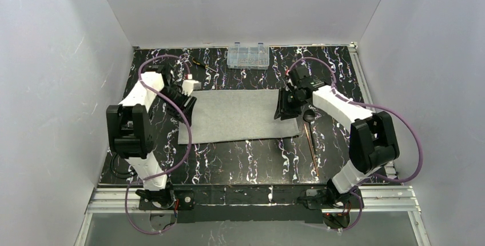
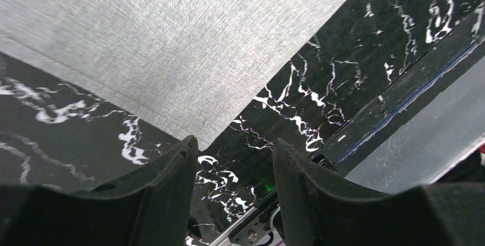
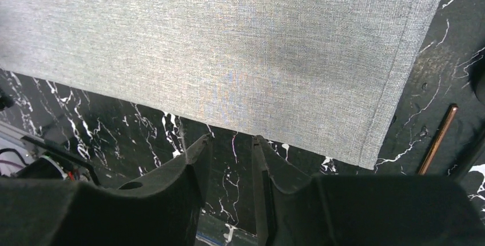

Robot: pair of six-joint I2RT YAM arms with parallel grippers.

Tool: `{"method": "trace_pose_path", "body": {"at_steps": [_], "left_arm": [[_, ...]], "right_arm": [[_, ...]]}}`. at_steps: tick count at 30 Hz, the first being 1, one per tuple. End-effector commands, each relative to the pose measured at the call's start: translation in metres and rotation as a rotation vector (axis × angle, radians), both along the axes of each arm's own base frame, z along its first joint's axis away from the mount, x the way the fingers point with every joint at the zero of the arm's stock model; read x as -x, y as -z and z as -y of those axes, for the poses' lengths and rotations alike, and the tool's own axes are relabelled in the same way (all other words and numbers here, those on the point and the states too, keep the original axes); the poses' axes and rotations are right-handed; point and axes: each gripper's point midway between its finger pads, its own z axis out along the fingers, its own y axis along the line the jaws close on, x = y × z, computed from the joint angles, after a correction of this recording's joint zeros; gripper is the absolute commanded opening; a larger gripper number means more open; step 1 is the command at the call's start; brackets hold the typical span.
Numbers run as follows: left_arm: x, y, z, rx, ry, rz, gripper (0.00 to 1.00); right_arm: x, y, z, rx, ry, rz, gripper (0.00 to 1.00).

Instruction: Fold the napkin into a case and place the utensils inside

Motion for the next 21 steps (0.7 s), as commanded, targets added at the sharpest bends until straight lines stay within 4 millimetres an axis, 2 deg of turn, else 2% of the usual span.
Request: {"method": "trace_pose_path", "body": {"at_steps": [1,6,8,12,14,16,18,21], "left_arm": [[0.005,-0.039,0.009,0.063,0.028,0.045,0.5],[0.01,-0.012,0.001,-0.038,0.108,0.056,0.5],[0.012,-0.003,0.007,-0.079,0.152,0.08,0.5],[0.002,-0.006,0.033,-0.078,0.166,0.14,0.49],[0.001,-0.006,0.039,-0.095,0.196,0.148,0.48],[0.005,-0.001,0.036,-0.126,0.227,0.138,0.48],[0.012,0.006,0.028,-0.166,0.256,0.116,0.47],[0.032,0.019,0.011,-0.22,0.31,0.08,0.45]], "right_arm": [[-0.011,-0.001,-0.006,0.044,0.037,0.032,0.39],[-0.013,0.026,-0.012,0.072,0.022,-0.006,0.34],[-0.02,0.028,-0.017,0.059,0.017,0.011,0.33],[-0.057,0.011,-0.035,0.036,-0.004,0.08,0.32],[-0.079,0.009,-0.044,0.032,-0.021,0.117,0.32],[-0.101,0.011,-0.048,0.062,-0.025,0.143,0.32],[-0.121,0.017,-0.043,0.136,-0.017,0.163,0.32],[-0.146,0.024,-0.037,0.215,0.006,0.208,0.31]]}}
